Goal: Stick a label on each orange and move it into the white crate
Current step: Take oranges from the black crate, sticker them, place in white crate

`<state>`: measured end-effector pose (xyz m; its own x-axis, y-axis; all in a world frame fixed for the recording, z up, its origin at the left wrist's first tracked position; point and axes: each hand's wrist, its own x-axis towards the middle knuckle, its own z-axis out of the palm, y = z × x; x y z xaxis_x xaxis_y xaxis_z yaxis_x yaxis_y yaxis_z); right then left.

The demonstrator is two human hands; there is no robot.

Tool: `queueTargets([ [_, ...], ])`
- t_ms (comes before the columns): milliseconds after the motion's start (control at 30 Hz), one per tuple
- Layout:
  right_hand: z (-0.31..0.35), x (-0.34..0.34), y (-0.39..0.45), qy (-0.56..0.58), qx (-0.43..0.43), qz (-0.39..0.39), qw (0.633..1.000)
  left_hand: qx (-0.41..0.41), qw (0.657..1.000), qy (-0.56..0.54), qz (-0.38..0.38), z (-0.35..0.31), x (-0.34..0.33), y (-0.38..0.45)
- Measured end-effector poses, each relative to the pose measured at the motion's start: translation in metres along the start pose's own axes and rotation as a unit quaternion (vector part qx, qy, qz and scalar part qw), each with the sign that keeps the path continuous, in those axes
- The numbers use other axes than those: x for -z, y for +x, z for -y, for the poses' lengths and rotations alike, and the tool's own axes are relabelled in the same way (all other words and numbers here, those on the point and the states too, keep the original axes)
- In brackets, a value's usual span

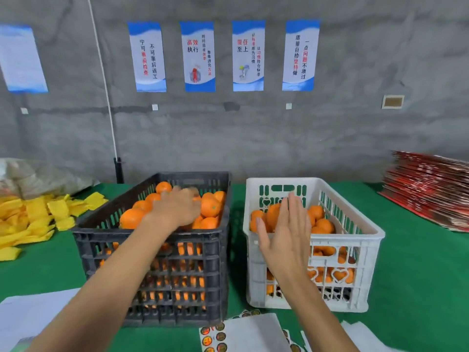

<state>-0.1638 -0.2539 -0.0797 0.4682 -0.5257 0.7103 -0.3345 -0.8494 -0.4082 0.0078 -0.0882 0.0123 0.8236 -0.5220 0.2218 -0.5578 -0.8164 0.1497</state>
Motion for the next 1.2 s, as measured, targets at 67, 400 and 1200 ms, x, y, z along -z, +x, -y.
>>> queueTargets([
  [67,0.002,-0.008,-0.012,0.039,0.031,-0.001,0.999,0.043,0.984,0.069,0.158,0.017,-0.003,0.006],
  [400,0.002,-0.020,-0.074,0.182,0.160,0.057,0.968,-0.082,0.971,-0.177,-0.140,0.032,-0.012,-0.030],
  [1200,-0.055,-0.054,-0.177,0.174,0.174,0.462,0.852,-0.022,0.806,-0.591,0.027,0.027,-0.247,-0.201],
])
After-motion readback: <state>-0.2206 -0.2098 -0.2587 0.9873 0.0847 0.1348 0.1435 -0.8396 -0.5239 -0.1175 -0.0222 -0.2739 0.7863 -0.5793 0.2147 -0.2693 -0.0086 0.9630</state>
